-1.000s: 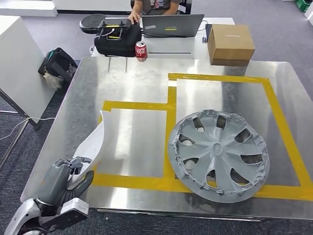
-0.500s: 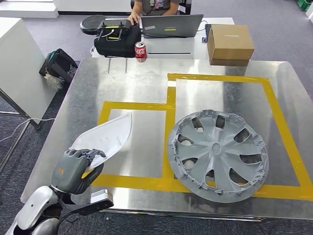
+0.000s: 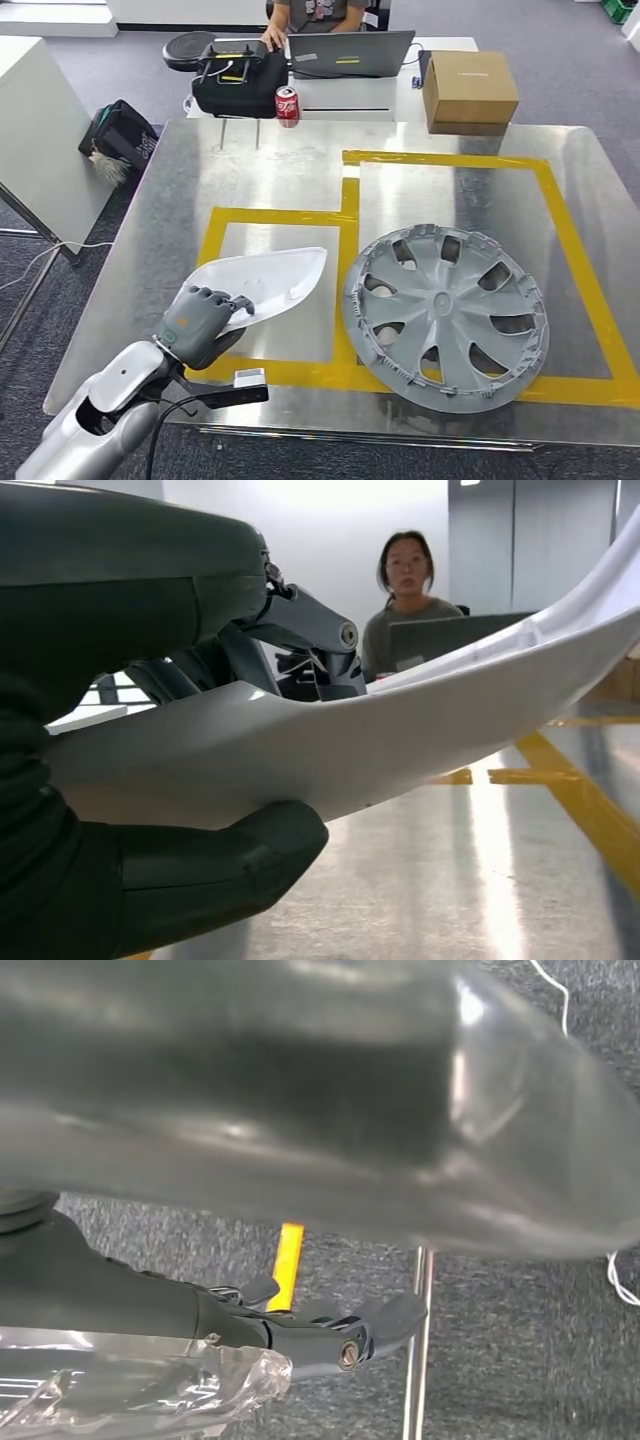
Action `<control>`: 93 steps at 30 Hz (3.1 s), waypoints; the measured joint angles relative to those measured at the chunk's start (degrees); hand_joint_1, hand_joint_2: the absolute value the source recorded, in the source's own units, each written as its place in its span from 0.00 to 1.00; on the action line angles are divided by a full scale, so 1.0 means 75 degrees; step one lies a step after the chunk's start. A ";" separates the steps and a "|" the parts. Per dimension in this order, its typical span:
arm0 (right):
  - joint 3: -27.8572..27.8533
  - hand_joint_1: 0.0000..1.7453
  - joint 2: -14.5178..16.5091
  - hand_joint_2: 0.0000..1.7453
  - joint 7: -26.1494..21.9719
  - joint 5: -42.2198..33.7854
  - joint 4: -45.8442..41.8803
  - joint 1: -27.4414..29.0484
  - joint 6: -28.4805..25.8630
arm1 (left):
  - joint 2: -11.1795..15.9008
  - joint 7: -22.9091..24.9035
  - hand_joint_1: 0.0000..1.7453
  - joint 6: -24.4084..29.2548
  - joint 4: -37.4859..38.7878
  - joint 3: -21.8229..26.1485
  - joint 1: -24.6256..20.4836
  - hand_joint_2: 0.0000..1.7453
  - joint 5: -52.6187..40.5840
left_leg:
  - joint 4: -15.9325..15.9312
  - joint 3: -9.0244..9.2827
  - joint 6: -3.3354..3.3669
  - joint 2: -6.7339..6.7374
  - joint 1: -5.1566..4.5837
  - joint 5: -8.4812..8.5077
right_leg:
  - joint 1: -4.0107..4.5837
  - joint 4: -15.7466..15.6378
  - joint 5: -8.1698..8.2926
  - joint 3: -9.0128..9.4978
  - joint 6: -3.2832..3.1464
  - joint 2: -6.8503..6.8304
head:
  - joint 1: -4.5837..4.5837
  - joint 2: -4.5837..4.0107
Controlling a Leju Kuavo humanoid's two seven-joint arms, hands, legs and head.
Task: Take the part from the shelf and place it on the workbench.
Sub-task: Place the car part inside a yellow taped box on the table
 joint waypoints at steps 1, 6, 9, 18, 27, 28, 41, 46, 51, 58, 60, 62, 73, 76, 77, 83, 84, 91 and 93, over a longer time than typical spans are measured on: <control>-0.0045 0.00 0.0000 0.00 -0.0033 0.0064 0.0066 -0.0036 0.0017 | -0.0047 0.0046 1.00 -0.0021 0.0199 -0.0097 -0.0132 1.00 -0.0054 | 0.0000 0.0001 0.0000 0.0002 0.0000 0.0000 | -0.0001 0.0000 0.0001 -0.0001 0.0000 0.0002 | -0.0001 0.0000; -0.0194 0.00 0.0000 0.00 -0.0102 0.0207 0.0276 -0.0143 0.0063 | -0.0325 0.0476 0.50 -0.0157 0.0901 -0.0450 -0.0524 1.00 -0.0366 | 0.0000 0.0000 0.0000 0.0002 -0.0001 0.0000 | -0.0001 -0.0001 0.0002 -0.0003 0.0001 0.0003 | 0.0000 0.0000; -0.0257 0.00 0.0000 0.00 -0.0121 0.0251 0.0367 -0.0195 0.0071 | -0.0463 0.0690 0.00 -0.0240 0.1188 -0.0589 -0.0681 1.00 -0.0521 | 0.0000 -0.0002 0.0001 0.0002 -0.0001 -0.0001 | -0.0001 -0.0003 0.0001 -0.0003 0.0001 0.0002 | 0.0001 0.0000; -0.0307 0.00 0.0000 0.00 -0.0138 0.0279 0.0506 -0.0233 0.0069 | -0.0726 0.1153 0.00 -0.0420 0.1732 -0.0827 -0.0927 1.00 -0.0826 | 0.0000 -0.0003 0.0001 0.0002 -0.0001 -0.0001 | -0.0002 -0.0005 0.0002 -0.0003 0.0001 0.0002 | 0.0000 0.0000; -0.0343 0.00 0.0000 0.00 -0.0014 0.0062 0.0545 -0.0217 -0.0015 | -0.0873 0.1480 0.00 -0.0310 0.1914 -0.0745 -0.0895 0.00 -0.0436 | 0.0000 -0.0006 0.0001 0.0002 0.0000 -0.0001 | -0.0002 -0.0005 0.0001 -0.0003 0.0001 0.0001 | 0.0001 0.0000; -0.0343 0.00 0.0000 0.00 0.0031 -0.0001 0.0542 -0.0207 -0.0037 | -0.0887 0.1463 0.00 -0.0258 0.1907 -0.0687 -0.0863 0.00 -0.0310 | 0.0002 -0.0006 0.0002 0.0002 -0.0001 -0.0003 | -0.0006 -0.0009 0.0003 -0.0002 0.0002 0.0000 | 0.0001 0.0000; -0.0154 0.00 0.0015 0.00 0.0789 -0.1175 -0.0082 0.0418 -0.0458 | -0.0749 0.0516 0.00 0.0733 -0.0512 0.0983 0.1268 0.00 0.1907 | -0.0470 0.0287 0.0017 0.0119 0.0287 0.0276 | -0.0290 0.0833 -0.0060 -0.0400 0.0624 -0.0080 | 0.0048 0.0000; -0.0001 0.00 0.0020 0.00 0.0940 -0.1430 -0.0263 0.0489 -0.0644 | -0.0621 -0.0060 0.00 0.0818 -0.1375 0.1613 0.1931 0.00 0.2867 | -0.0109 0.0112 -0.0362 0.0088 0.0296 0.0052 | -0.0320 0.0271 -0.0156 -0.0078 0.0388 -0.0038 | 0.0083 0.0000; 0.0112 0.00 0.0020 0.00 0.1035 -0.1627 -0.0507 0.0614 -0.0786 | -0.0602 -0.0498 0.00 0.0912 -0.1869 0.2067 0.2376 0.00 0.3802 | 0.1318 -0.0544 -0.0279 0.0072 0.0215 -0.0910 | -0.0182 0.0242 -0.0077 -0.0225 -0.0010 -0.0024 | -0.0006 0.0000; 0.0173 0.00 0.0023 0.00 0.1107 -0.1704 -0.0690 0.0665 -0.0863 | -0.0608 -0.0656 0.00 0.0973 -0.2115 0.2446 0.2676 0.00 0.4399 | 0.0601 -0.0143 0.0354 0.0010 -0.0208 -0.0279 | 0.0087 0.0204 0.0232 -0.0507 -0.0125 0.0002 | -0.0006 0.0000; 0.0187 0.00 0.0026 0.00 0.1120 -0.1719 -0.0725 0.0689 -0.0875 | -0.0610 -0.0661 0.00 0.1010 -0.2162 0.2511 0.2723 0.00 0.4435 | 0.0179 0.0002 0.0397 -0.0011 -0.0280 -0.0149 | 0.0080 0.0137 0.0380 -0.0543 -0.0066 -0.0006 | -0.0006 0.0000; 0.0209 0.00 0.0026 0.00 0.1142 -0.1733 -0.0764 0.0727 -0.0888 | -0.0614 -0.0665 0.00 0.1070 -0.2177 0.2576 0.2800 0.00 0.4482 | 0.0065 -0.0070 0.0366 -0.0003 -0.0275 0.0025 | 0.0062 0.0026 0.0524 -0.0560 0.0014 -0.0008 | -0.0009 0.0000; 0.0287 0.00 0.0025 0.00 0.1226 -0.1744 -0.0914 0.0836 -0.0936 | -0.0650 -0.0700 0.00 0.1251 -0.2178 0.2824 0.3013 0.00 0.4640 | 0.0020 -0.0785 0.0355 0.0058 -0.0191 0.0737 | 0.0040 0.0443 -0.0517 0.0481 0.0282 -0.0041 | 0.0029 0.0000; 0.0316 0.00 0.0026 0.00 0.1253 -0.1741 -0.0960 0.0842 -0.0935 | -0.0660 -0.0723 0.00 0.1348 -0.2179 0.2862 0.3033 0.00 0.4737 | 0.0064 -0.0867 0.0251 0.0051 -0.0215 0.0878 | 0.0075 -0.0308 -0.0598 0.0972 0.0183 -0.0034 | 0.0019 0.0000; 0.0319 0.00 0.0027 0.00 0.1274 -0.1739 -0.0969 0.0857 -0.0934 | -0.0667 -0.0743 0.00 0.1411 -0.2179 0.2874 0.3045 0.00 0.4814 | 0.0069 -0.0888 0.0220 0.0035 -0.0218 0.0926 | 0.0070 -0.0316 -0.0556 0.0909 0.0114 -0.0049 | 0.0018 0.0000; 0.0360 0.00 0.0029 0.00 0.1519 -0.1807 -0.1128 0.0950 -0.1003 | -0.0732 -0.0851 0.00 0.1841 -0.2122 0.3073 0.3135 0.00 0.5877 | 0.1871 -0.1508 -0.0032 -0.0032 -0.0134 -0.0486 | 0.0023 -0.0343 -0.0153 0.0422 -0.0206 -0.0280 | -0.0055 0.0000; 0.0367 0.00 0.0029 0.00 0.1573 -0.1820 -0.1162 0.0976 -0.1023 | -0.0753 -0.0844 0.00 0.1865 -0.2091 0.3115 0.3160 0.00 0.6145 | 0.2159 -0.1525 -0.0051 -0.0031 -0.0119 -0.0534 | 0.0026 -0.0340 -0.0075 0.0316 -0.0205 -0.0338 | -0.0054 0.0000; 0.0415 0.00 0.0031 0.00 0.1726 -0.1735 -0.1317 0.1059 -0.0950 | -0.0911 -0.1008 0.00 0.1773 -0.1914 0.3425 0.3218 0.00 0.7736 | -0.0300 0.0340 0.0055 0.0516 -0.0157 0.0069 | 0.0067 -0.0355 0.0446 -0.0084 -0.0008 -0.0785 | -0.0058 0.0000; 0.0415 0.00 0.0031 0.00 0.1690 -0.1630 -0.1324 0.1060 -0.0867 | -0.0933 -0.1019 0.00 0.1766 -0.1818 0.3485 0.3280 0.00 0.7962 | -0.0368 0.0222 0.0209 0.0387 -0.0189 0.0190 | 0.0029 -0.0402 0.0544 -0.0088 0.0066 -0.0881 | -0.0060 0.0000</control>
